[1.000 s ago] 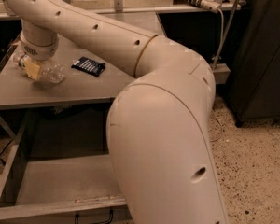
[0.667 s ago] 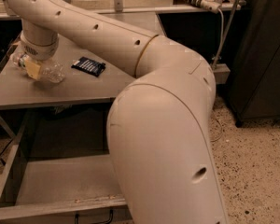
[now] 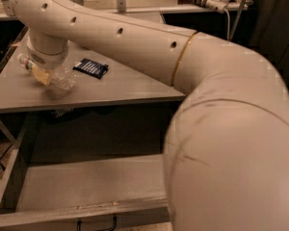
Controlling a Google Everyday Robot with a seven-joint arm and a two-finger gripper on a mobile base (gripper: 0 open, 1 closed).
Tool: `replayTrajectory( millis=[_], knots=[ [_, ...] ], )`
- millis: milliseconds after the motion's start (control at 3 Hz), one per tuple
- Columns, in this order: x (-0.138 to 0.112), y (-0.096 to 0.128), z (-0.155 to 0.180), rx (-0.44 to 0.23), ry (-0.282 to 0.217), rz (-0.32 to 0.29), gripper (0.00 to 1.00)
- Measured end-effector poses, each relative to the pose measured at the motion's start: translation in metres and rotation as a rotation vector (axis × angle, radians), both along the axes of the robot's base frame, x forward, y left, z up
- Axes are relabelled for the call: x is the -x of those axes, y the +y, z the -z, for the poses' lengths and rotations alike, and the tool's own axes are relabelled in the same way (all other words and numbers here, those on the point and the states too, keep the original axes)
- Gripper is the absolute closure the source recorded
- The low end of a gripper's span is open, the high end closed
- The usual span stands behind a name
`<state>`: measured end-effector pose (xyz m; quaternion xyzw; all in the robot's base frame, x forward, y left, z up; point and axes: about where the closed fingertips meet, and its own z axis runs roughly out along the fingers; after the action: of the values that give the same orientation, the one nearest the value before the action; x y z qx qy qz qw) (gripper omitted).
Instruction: Place water bottle into top drawer
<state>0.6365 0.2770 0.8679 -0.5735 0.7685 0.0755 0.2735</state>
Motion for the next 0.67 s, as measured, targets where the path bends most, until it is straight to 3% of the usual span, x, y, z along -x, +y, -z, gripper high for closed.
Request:
replayTrajectory(
  millis=[667],
  knots=[
    [0.079,-0.052,-0.016,-0.037,-0.057,0.039,1.0]
  ],
)
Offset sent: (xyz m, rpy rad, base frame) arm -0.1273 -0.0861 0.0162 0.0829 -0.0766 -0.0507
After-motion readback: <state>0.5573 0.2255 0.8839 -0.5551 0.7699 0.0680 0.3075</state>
